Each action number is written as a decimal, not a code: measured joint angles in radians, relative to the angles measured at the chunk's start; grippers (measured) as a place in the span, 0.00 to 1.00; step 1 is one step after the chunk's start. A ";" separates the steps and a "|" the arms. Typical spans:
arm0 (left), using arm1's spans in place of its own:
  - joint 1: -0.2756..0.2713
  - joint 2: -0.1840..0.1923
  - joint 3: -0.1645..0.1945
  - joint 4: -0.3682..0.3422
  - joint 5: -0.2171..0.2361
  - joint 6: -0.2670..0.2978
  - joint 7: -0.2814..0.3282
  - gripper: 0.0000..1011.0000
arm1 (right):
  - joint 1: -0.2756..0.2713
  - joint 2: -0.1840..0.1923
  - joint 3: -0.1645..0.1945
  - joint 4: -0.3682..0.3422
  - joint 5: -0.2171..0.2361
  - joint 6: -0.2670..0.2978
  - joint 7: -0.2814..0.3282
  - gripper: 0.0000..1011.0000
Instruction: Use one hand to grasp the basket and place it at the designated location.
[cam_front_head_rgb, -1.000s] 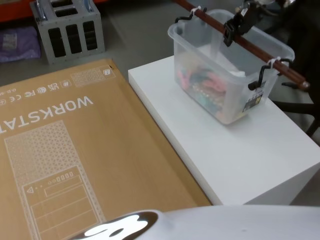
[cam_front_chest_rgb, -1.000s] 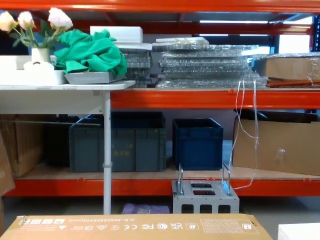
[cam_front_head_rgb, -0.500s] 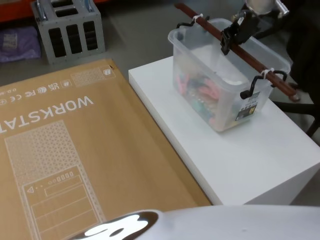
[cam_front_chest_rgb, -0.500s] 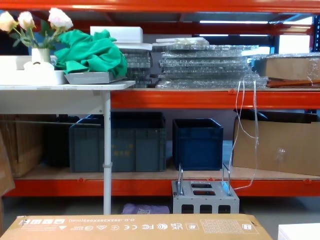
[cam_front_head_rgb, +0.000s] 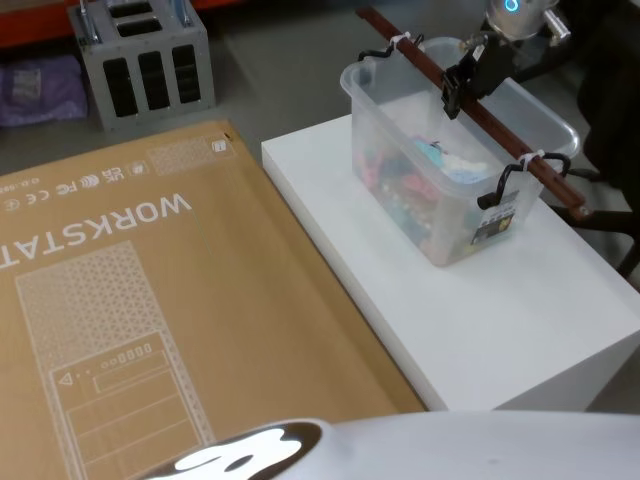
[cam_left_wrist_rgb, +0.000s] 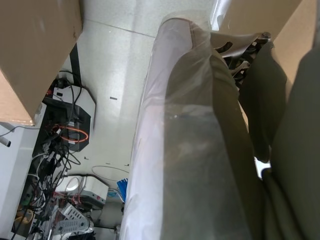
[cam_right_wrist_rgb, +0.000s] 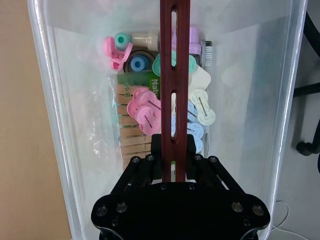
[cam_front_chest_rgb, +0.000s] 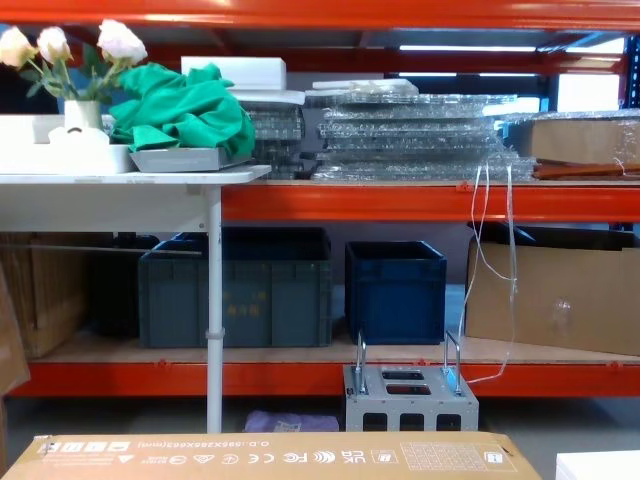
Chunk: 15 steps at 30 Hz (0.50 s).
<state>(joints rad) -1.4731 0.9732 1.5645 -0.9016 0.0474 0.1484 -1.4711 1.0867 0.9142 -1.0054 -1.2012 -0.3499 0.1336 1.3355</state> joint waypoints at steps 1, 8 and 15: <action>0.000 0.000 0.000 0.000 0.000 0.000 0.000 0.00 | 0.000 -0.003 0.002 0.005 -0.001 -0.010 0.005 0.24; 0.000 0.000 0.000 0.000 0.000 0.000 0.000 0.00 | 0.000 -0.009 0.013 0.005 0.007 -0.039 0.014 0.23; 0.000 0.000 0.000 0.000 0.000 0.000 0.000 0.00 | 0.007 0.001 0.039 -0.006 0.021 -0.045 0.003 0.41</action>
<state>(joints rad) -1.4732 0.9732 1.5645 -0.9015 0.0474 0.1484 -1.4711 1.0941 0.9154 -0.9663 -1.2076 -0.3293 0.0890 1.3388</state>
